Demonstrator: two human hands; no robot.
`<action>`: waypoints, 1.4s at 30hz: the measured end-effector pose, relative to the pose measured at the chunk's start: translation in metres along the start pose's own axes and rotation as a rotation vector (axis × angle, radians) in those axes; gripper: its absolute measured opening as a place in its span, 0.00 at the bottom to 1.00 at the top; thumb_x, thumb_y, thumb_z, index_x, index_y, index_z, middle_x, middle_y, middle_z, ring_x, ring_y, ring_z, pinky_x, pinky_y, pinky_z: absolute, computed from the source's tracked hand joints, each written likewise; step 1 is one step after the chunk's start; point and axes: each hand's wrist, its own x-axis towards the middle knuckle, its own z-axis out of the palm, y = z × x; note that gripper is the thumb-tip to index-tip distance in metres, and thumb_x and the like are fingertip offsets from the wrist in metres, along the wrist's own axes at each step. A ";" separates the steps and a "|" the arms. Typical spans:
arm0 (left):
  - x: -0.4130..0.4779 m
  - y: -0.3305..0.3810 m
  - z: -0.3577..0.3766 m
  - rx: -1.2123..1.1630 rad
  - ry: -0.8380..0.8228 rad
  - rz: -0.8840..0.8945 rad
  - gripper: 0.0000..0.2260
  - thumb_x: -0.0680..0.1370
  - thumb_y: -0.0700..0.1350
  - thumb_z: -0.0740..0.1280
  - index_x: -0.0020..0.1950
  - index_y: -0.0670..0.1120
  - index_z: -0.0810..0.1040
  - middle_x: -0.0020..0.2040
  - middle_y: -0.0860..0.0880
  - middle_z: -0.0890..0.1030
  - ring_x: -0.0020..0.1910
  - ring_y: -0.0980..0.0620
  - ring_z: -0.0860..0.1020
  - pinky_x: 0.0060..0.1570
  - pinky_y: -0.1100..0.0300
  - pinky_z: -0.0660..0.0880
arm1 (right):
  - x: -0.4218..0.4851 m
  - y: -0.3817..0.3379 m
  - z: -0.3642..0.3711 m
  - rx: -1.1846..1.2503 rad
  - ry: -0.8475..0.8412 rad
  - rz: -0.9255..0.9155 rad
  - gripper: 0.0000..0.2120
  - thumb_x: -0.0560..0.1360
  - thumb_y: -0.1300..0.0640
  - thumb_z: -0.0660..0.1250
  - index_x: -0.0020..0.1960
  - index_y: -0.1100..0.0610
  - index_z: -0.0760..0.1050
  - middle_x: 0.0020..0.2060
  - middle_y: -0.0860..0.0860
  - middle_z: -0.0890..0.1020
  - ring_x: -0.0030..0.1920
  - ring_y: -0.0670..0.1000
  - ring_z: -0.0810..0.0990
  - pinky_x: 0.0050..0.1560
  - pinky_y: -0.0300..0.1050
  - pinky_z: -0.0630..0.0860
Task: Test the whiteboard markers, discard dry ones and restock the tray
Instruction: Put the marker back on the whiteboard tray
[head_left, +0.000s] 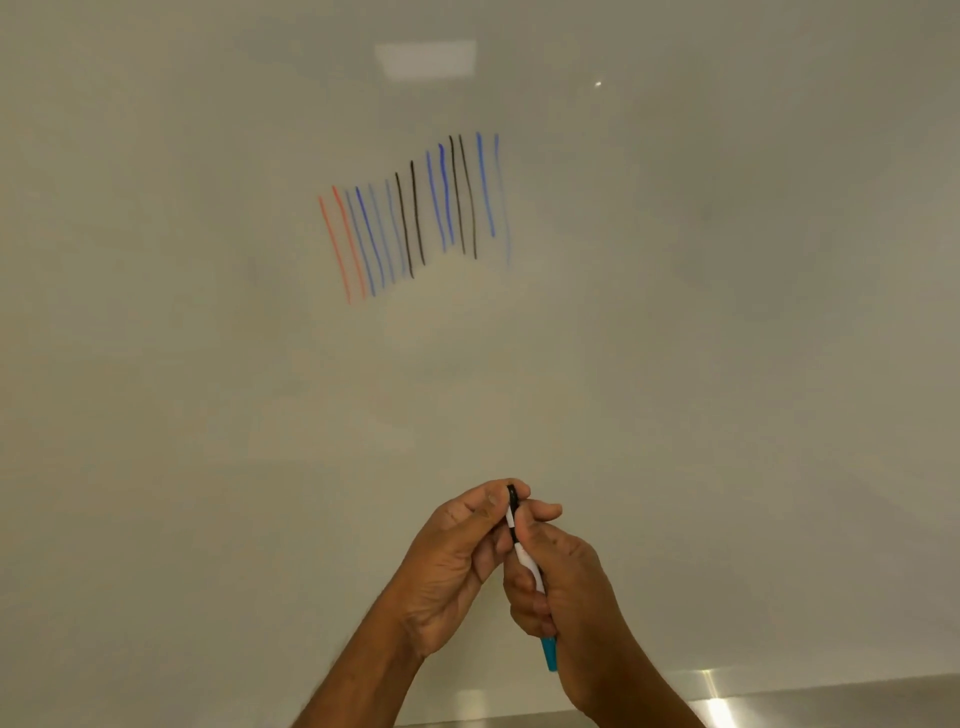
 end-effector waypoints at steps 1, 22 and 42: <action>-0.001 0.003 -0.001 0.002 0.015 0.019 0.13 0.81 0.46 0.63 0.59 0.39 0.80 0.57 0.34 0.84 0.61 0.40 0.82 0.59 0.54 0.80 | 0.002 0.001 0.004 -0.017 0.025 -0.009 0.22 0.68 0.40 0.60 0.30 0.59 0.69 0.20 0.53 0.69 0.16 0.46 0.64 0.20 0.32 0.63; -0.001 0.091 -0.040 -0.078 0.447 0.496 0.10 0.80 0.38 0.67 0.61 0.38 0.80 0.54 0.39 0.86 0.56 0.42 0.85 0.57 0.52 0.81 | 0.015 -0.045 0.050 0.203 -0.223 -0.138 0.12 0.81 0.63 0.59 0.59 0.63 0.78 0.48 0.64 0.81 0.37 0.53 0.79 0.34 0.42 0.77; 0.065 0.177 -0.127 1.171 0.687 1.330 0.15 0.80 0.40 0.70 0.67 0.46 0.80 0.80 0.44 0.66 0.83 0.44 0.54 0.79 0.40 0.53 | 0.076 -0.100 0.148 -0.252 0.165 -0.849 0.14 0.74 0.45 0.58 0.47 0.50 0.79 0.39 0.36 0.84 0.48 0.28 0.78 0.43 0.17 0.67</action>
